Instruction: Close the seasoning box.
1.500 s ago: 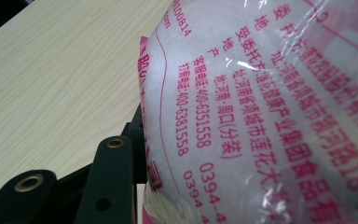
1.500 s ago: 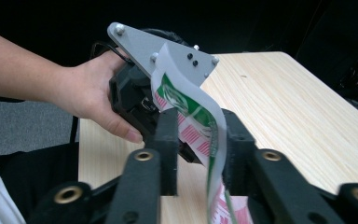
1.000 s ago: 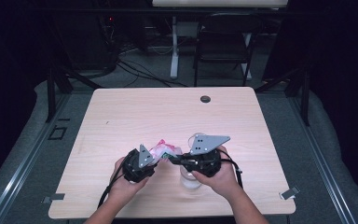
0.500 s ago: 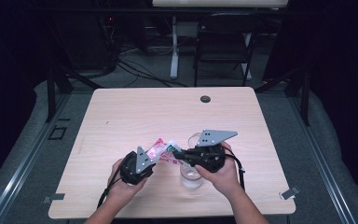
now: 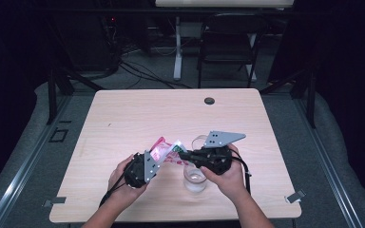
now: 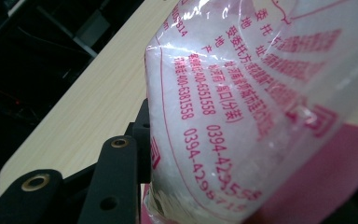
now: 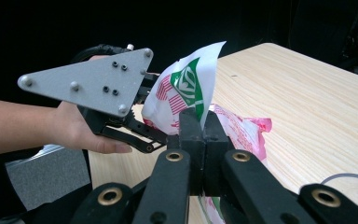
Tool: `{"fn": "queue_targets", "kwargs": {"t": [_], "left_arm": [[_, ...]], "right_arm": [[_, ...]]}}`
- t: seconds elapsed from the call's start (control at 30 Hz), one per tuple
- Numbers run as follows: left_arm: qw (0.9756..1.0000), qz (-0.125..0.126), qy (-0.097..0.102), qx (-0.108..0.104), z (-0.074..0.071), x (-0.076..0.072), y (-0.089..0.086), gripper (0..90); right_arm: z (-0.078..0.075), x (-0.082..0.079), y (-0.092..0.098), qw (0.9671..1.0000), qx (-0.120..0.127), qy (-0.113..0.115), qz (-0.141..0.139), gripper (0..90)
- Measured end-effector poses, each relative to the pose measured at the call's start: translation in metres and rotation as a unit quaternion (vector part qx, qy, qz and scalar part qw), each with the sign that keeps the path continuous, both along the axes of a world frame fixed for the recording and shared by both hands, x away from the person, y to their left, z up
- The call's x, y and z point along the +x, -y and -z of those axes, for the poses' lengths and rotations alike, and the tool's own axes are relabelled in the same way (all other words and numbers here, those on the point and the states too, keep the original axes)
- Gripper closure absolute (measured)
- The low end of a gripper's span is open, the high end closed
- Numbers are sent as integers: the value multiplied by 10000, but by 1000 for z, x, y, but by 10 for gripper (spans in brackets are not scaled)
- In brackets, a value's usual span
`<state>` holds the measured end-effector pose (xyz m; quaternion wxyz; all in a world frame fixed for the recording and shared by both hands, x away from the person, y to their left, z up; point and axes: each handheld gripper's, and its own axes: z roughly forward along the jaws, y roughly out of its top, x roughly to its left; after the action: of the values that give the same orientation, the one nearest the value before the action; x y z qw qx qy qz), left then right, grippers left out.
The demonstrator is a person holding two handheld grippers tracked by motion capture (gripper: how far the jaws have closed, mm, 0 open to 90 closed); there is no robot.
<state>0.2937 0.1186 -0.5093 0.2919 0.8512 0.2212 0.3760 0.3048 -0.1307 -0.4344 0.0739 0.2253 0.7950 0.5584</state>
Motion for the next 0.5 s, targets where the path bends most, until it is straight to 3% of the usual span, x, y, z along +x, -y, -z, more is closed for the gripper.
{"fn": "queue_targets", "kwargs": {"t": [0.5], "left_arm": [[9983, 98, 331, 473, -5, -1, 7, 616]], "right_arm": [[-2, -3, 3, 10000, -2, 49, 52, 900]]}}
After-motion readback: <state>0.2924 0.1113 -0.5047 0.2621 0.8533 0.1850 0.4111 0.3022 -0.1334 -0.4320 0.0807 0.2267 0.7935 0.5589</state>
